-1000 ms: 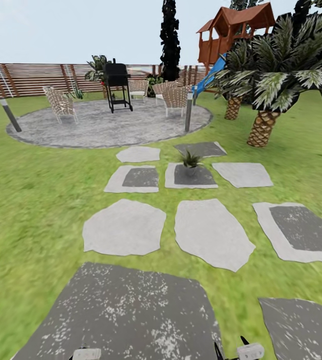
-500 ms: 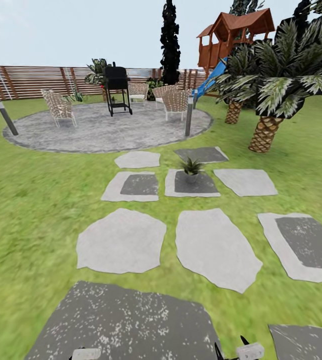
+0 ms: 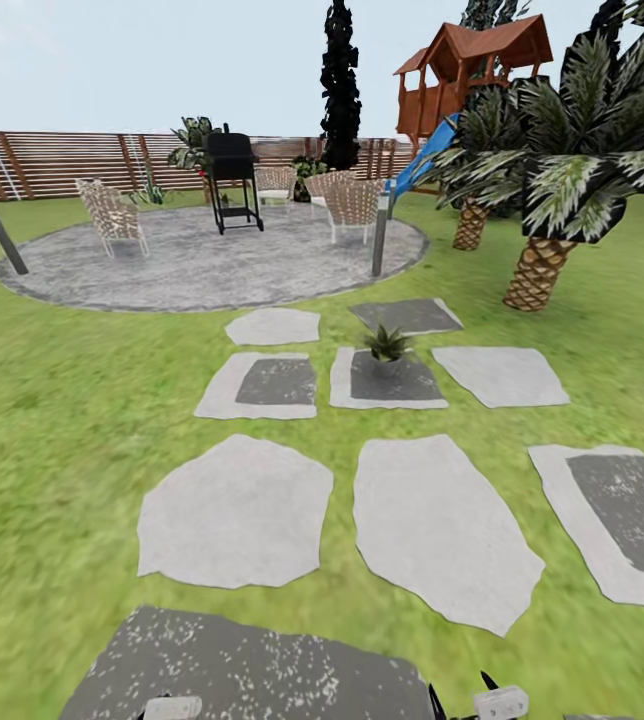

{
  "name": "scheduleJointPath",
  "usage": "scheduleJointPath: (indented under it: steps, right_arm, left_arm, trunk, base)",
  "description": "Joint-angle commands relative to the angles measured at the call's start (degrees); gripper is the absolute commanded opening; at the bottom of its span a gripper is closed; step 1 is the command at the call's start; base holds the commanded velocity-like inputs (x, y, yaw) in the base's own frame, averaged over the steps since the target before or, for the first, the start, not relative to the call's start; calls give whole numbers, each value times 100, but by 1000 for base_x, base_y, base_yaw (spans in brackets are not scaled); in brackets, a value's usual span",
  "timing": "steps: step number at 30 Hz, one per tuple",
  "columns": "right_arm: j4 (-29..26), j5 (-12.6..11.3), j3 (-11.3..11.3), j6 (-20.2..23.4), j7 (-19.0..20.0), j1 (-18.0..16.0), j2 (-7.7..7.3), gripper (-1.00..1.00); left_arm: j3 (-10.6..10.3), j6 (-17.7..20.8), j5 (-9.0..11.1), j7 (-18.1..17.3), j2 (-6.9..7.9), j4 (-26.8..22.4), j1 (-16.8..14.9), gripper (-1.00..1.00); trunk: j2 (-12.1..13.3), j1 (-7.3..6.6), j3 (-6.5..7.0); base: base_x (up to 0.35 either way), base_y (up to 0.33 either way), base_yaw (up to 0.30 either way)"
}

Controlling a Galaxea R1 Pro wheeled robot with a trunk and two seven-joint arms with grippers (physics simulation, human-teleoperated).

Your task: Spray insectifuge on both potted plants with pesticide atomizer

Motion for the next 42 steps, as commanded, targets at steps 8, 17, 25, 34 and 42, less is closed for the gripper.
scheduleJointPath:
  steps: [8,17,25,34,42]
  right_arm:
    - [3,11,4,-15,-1,-3,-3,100]
    - [3,11,9,-13,-1,-3,-3,100]
    - [3,10,9,-13,-1,-3,-3,100]
    - [3,10,9,-15,2,-3,-3,100]
    - [3,10,9,-15,11,-3,-3,100]
  left_arm:
    - [-4,-19,5,10,0,4,-3,-100]
    - [-14,-19,4,10,-2,4,-3,-100]
    - [-14,-19,1,10,-1,4,-3,-100]
    - [-14,-19,-11,10,-6,10,-3,-100]
    - [-22,-19,-14,10,-9,10,-3,-100]
  trunk:
    - [-1,3,-4]
    - [-1,3,-4]
    - [-1,3,-4]
    - [-1,3,-4]
    - [-1,3,-4]
  base:
    - [338,0,0]
    - [338,0,0]
    - [330,-63,0]
    - [287,-158,0]
    - [281,-166,0]
